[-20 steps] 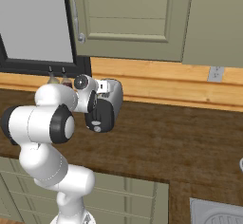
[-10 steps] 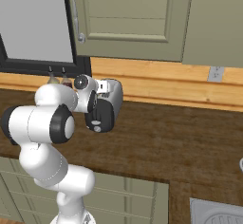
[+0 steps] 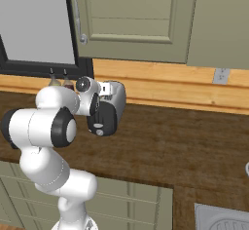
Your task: Start the toaster. Once the lever pops up, take the bread to the plate on the dining counter.
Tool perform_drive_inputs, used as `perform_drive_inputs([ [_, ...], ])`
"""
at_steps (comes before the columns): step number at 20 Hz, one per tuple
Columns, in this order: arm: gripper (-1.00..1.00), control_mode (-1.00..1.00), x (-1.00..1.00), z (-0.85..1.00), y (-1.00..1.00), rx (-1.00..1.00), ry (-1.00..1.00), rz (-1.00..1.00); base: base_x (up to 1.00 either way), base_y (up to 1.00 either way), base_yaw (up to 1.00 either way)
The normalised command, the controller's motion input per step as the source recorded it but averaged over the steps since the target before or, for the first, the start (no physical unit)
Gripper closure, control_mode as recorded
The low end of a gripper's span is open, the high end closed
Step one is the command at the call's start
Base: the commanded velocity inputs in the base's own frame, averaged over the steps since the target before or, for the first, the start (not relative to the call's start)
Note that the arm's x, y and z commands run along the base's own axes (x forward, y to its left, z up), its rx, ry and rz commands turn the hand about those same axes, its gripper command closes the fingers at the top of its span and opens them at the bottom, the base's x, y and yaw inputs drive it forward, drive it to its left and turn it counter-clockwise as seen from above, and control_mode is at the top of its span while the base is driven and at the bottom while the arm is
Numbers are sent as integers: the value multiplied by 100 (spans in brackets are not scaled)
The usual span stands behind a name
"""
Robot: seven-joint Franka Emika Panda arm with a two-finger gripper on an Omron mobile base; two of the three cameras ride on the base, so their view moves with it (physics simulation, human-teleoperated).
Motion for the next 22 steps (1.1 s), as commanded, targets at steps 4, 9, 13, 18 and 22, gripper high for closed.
perform_drive_inputs([
  [4,-100,-100,0,0,0,0,0,0,0,0,0],
  [9,-100,-100,0,0,0,0,0,0,0,0,0],
  [13,-100,-100,0,0,0,0,0,0,0,0,0],
  [18,-100,-100,0,0,0,0,0,0,0,0,0],
  [22,-100,-100,0,0,0,0,0,0,0,0,0],
])
